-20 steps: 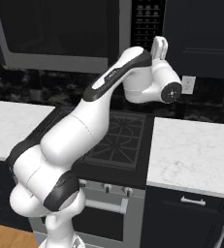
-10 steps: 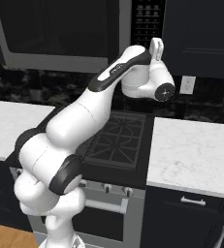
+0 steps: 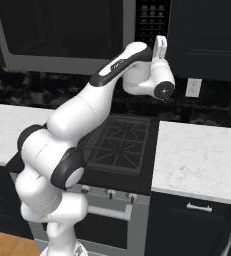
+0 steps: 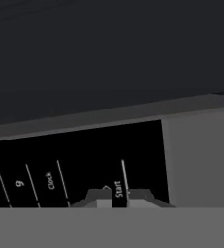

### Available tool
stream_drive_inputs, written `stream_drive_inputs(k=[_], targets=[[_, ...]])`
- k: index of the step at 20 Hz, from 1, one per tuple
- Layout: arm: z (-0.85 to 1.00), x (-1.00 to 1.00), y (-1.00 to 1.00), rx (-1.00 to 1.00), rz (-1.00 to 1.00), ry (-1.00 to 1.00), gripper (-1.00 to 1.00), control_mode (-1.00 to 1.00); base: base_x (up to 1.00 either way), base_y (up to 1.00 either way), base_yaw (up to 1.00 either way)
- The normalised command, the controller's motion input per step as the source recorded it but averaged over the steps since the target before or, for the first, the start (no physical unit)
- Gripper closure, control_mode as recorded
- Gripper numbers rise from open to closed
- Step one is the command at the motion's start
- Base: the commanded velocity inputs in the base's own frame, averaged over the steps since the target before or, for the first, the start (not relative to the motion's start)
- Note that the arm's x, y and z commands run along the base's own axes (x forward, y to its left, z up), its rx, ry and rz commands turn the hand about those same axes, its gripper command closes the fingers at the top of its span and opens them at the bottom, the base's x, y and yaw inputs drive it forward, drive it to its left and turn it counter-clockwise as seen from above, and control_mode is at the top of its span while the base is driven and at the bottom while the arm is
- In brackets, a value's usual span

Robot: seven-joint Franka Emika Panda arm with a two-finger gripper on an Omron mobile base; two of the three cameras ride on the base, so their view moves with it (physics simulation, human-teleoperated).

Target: Pick the garlic from the sink and place it in the bowl. Then pick the bowl and place it in the microwave. Then close the microwave door and press the start button.

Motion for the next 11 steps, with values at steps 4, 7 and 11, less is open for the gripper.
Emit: stream_drive_inputs(k=[4,7,11], targets=[[0.0,-0.33,-0.04,0.0,0.0,-0.05,1.0,-1.0,0.0,0.0,0.0],[-0.11,-1.0,0.0,0.0,0.0,-0.07,1.0,-1.0,0.0,0.0,0.0],[-0.31,-1.0,0.22,0.0,0.0,0.0,1.0,-1.0,0.0,0.0,0.0]])
